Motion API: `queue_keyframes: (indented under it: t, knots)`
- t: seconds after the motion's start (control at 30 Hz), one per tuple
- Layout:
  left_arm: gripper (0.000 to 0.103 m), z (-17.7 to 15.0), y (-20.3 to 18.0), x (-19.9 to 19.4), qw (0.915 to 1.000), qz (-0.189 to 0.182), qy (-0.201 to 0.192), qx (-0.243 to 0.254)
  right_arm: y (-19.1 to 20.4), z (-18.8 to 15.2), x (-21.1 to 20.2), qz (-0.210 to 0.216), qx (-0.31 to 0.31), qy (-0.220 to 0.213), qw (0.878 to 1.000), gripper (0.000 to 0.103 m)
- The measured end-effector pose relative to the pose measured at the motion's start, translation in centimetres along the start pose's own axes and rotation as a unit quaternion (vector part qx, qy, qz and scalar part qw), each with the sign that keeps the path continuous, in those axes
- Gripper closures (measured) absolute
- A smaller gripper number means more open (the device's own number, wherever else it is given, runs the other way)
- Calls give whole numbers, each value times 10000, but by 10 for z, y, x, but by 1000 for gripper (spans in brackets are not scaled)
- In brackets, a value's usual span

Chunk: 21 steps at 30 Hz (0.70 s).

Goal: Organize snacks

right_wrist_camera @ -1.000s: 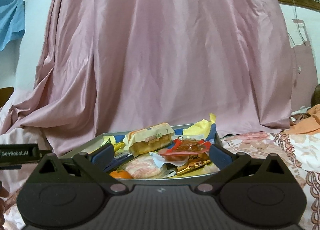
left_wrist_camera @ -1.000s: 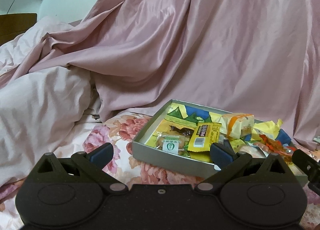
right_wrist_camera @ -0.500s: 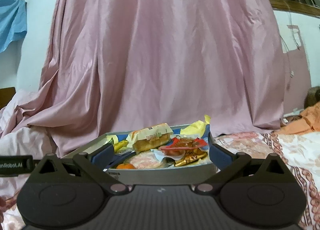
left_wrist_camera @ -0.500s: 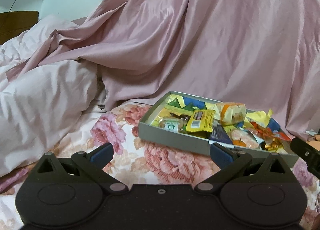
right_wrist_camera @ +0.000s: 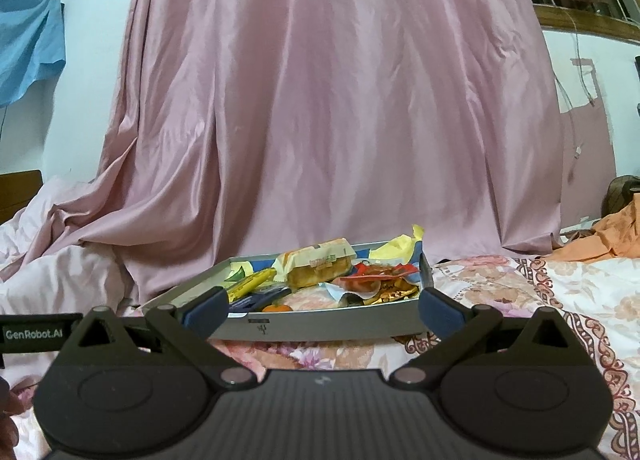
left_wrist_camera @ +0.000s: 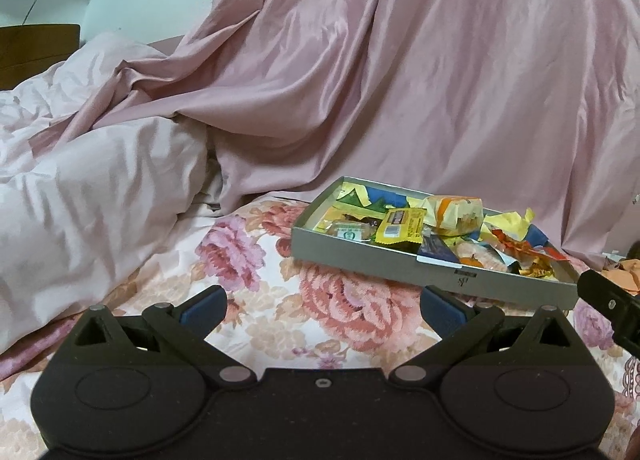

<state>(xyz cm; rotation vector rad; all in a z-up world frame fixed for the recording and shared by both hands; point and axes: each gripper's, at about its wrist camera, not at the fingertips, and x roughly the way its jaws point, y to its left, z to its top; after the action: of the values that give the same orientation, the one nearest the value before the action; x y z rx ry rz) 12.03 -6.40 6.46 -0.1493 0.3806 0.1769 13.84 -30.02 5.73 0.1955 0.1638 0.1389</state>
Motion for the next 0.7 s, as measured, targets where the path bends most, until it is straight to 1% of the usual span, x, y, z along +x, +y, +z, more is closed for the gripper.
queue_keyframes:
  t: [0.27,0.43,0.6,0.7]
  knots:
    - [1,-7,14,-16,9999,18,-59,-112,7,-5,-17,-68,-84,12,9999,0]
    - [1,-15,23,-26,9998,-12,0,-219,13,-11,-28,-70,-195,37,9998,0]
    - [1,-26,30,-37,9998,-7,27,-197,18,-15,-39,-69,-154,125,9998,0]
    - [1,-32,36,-44,9996,-16,30,-276,21,-18,-44,-72,-180,170,9997,0]
